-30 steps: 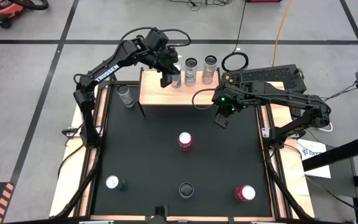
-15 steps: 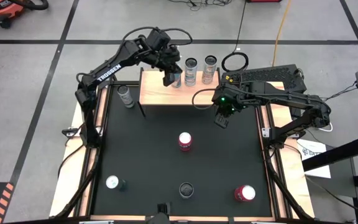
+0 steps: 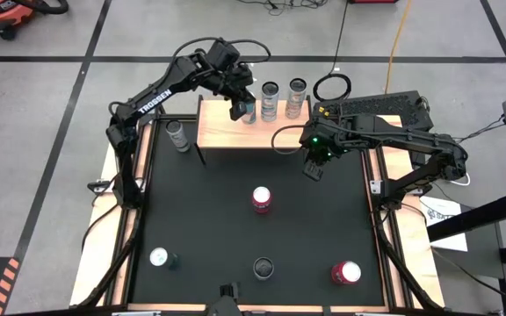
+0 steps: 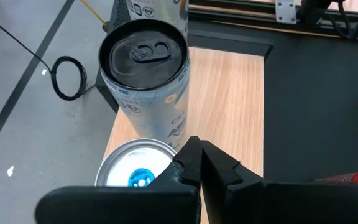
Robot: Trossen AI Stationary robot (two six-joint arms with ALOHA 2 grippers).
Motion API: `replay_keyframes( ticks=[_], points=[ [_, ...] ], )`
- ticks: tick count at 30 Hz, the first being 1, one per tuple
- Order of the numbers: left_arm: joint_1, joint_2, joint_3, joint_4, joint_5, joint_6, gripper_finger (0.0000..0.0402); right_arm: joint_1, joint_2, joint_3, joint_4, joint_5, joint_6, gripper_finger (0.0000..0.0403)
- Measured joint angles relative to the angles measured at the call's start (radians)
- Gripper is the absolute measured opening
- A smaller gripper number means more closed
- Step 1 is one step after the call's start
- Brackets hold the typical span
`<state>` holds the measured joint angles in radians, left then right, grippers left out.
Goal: Place canned beverage on shelf
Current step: Put the top blue soda can on the shelf
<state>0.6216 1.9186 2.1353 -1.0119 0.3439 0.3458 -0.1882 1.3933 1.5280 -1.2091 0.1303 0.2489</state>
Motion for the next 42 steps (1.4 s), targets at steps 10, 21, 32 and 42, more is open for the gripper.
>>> replay_keyframes(
  ticks=[10, 21, 32, 42],
  points=[
    [0.000, 0.000, 0.000, -0.014, 0.000, -0.002, 0.0004, 0.000, 0.000, 0.000, 0.000, 0.000, 0.000, 0.0013],
    [-0.001, 0.000, -0.004, -0.045, 0.000, -0.003, 0.0004, 0.000, 0.000, 0.000, 0.000, 0.000, 0.000, 0.0013],
    [-0.003, 0.003, -0.006, -0.042, -0.004, -0.001, 0.0004, 0.000, 0.000, 0.000, 0.000, 0.000, 0.000, 0.0013],
    [0.007, 0.003, -0.006, -0.062, -0.040, -0.026, 0.0004, 0.000, 0.000, 0.000, 0.000, 0.000, 0.000, 0.0013]
  ],
)
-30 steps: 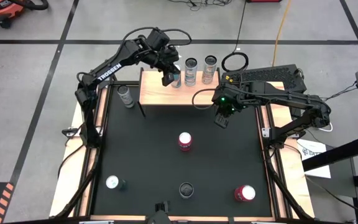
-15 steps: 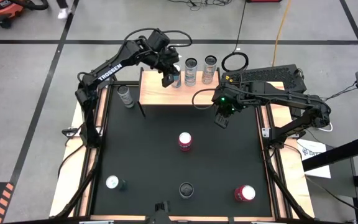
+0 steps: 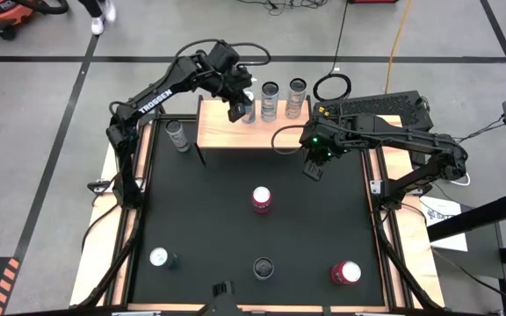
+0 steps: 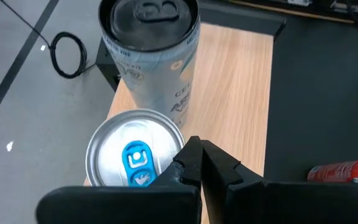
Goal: Place canned beverage on shelf
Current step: Put the top blue soda can on the shelf
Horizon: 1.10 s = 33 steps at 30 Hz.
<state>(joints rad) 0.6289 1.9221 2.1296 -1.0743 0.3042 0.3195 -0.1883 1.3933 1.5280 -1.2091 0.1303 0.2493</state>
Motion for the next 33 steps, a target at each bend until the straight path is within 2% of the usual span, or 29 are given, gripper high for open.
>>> replay_keyframes(
  ticks=[19, 25, 33],
  points=[
    [0.002, 0.000, 0.000, -0.063, -0.050, -0.002, 0.0004, 0.000, 0.000, 0.000, -0.011, 0.000, 0.012, 0.0013],
    [-0.001, 0.000, 0.000, -0.052, 0.005, 0.007, 0.0004, 0.000, 0.000, 0.000, -0.014, 0.000, 0.015, 0.0013],
    [-0.013, 0.000, 0.000, -0.002, 0.009, 0.026, 0.0004, 0.000, 0.000, 0.000, -0.014, 0.000, 0.011, 0.0013]
  ],
)
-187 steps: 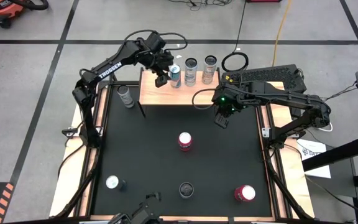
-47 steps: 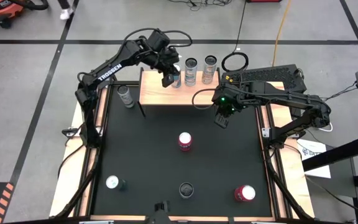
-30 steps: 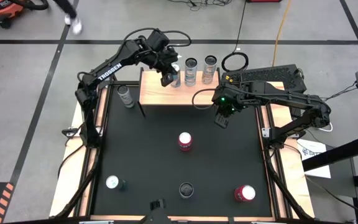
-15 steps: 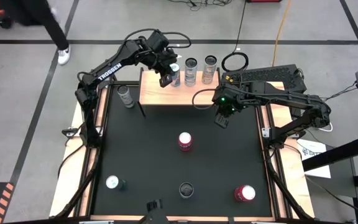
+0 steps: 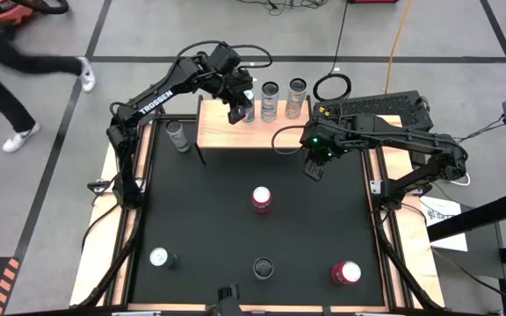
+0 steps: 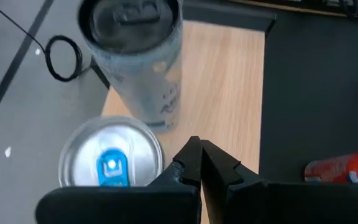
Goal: Place canned beverage on shelf
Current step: Put the top blue soda can on the shelf
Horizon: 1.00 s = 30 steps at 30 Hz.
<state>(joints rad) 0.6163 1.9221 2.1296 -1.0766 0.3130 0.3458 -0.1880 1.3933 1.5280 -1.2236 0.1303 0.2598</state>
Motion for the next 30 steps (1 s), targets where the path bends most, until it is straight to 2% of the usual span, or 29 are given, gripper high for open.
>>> replay_keyframes(
  ticks=[9, 13, 26, 30],
  points=[
    [0.000, 0.000, 0.000, 0.027, -0.028, -0.001, 0.0004, 0.000, 0.000, 0.000, 0.000, 0.000, -0.003, 0.0013],
    [0.000, 0.000, 0.000, 0.007, -0.072, -0.002, 0.0004, 0.000, 0.000, 0.000, 0.000, 0.000, -0.003, 0.0013],
    [0.006, 0.000, 0.000, -0.054, -0.088, -0.025, 0.0004, 0.000, 0.000, 0.000, 0.000, 0.000, 0.000, 0.0013],
    [0.006, 0.000, 0.000, -0.071, -0.141, -0.026, 0.0004, 0.000, 0.000, 0.000, 0.000, 0.000, 0.001, 0.0013]
  ],
)
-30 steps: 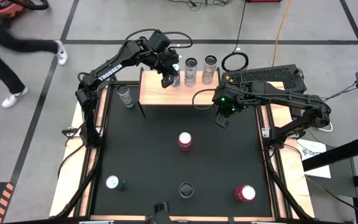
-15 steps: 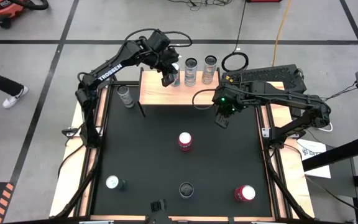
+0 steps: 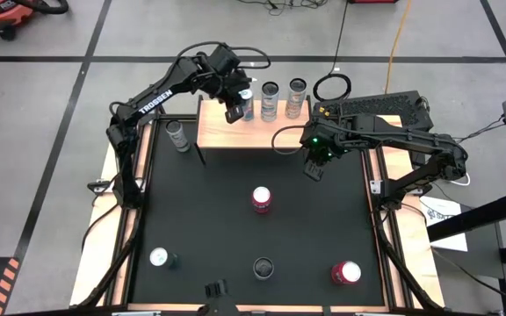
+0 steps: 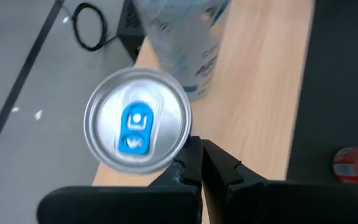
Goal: Place canned beverage on shelf
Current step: Put the top blue soda can on the shelf, then put the top red soda can on the shelf
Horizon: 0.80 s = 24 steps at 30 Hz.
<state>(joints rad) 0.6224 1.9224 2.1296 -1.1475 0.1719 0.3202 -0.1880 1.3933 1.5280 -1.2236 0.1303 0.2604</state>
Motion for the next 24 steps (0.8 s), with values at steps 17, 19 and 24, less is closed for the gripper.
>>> replay_keyframes(
  ticks=[17, 19, 24],
  points=[
    [-0.042, -0.016, -0.001, -0.074, 0.060, 0.000, 0.0004, 0.000, 0.000, 0.000, 0.000, 0.000, -0.015, 0.0013],
    [-0.050, -0.034, -0.001, -0.085, 0.060, 0.000, 0.0004, 0.000, 0.000, 0.000, 0.000, 0.000, -0.019, 0.0013],
    [-0.063, -0.112, -0.001, -0.138, 0.058, 0.005, 0.0004, 0.000, 0.000, 0.000, 0.000, 0.000, -0.021, 0.0013]
  ],
)
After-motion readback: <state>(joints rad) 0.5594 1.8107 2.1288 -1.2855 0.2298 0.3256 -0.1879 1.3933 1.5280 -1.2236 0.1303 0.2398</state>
